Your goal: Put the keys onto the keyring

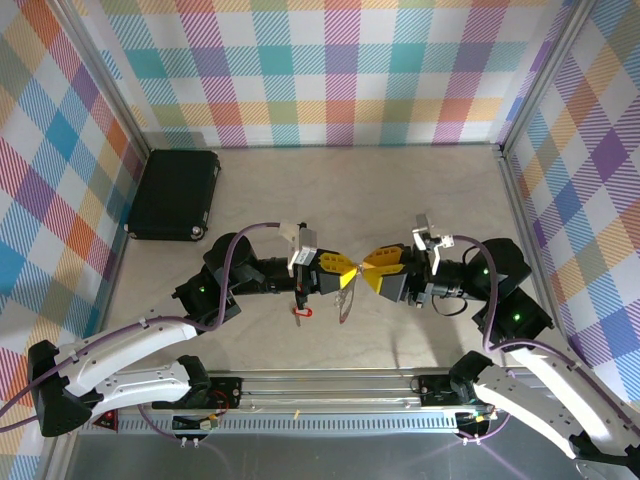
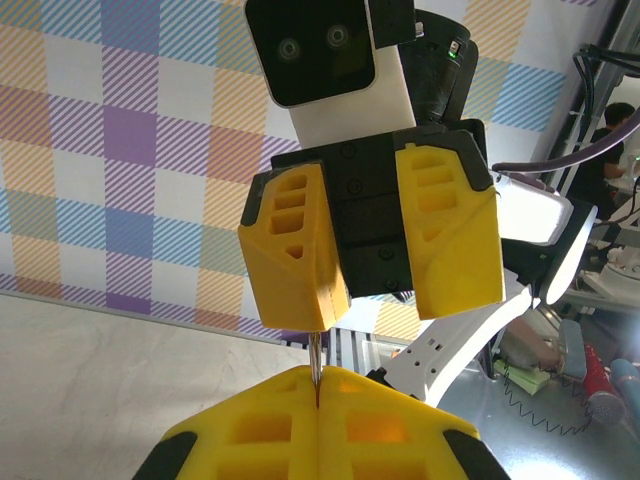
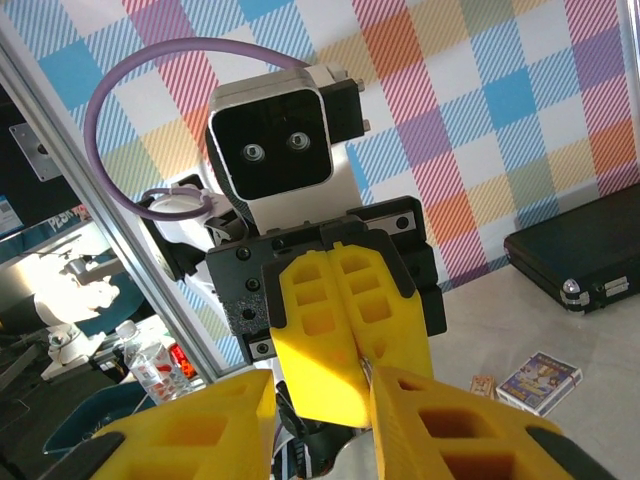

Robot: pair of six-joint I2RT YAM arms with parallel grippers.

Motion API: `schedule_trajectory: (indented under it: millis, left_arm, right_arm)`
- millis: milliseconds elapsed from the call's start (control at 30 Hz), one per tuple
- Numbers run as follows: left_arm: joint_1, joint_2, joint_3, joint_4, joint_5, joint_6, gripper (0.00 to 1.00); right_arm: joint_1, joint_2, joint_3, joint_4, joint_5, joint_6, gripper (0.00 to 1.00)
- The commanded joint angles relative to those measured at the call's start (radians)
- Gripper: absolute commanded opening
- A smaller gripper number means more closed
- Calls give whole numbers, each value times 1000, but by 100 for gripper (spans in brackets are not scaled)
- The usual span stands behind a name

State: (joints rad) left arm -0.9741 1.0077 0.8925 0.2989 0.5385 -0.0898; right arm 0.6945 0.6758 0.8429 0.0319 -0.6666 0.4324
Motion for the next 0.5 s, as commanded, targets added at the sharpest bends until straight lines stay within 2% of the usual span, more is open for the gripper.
schedule_trajectory:
  millis: [0, 200, 467]
  left_arm:
    - [-11, -15, -2, 69, 15, -8, 0]
    - [-11, -29, -9, 77, 9, -10, 0]
    - [-11, -25, -9, 81, 6, -10, 0]
  right_arm:
    - [5, 4, 27, -1, -15, -3, 32]
    - [5, -1, 23, -7, -2, -4, 45]
    - [7, 2, 21, -1, -14, -3, 43]
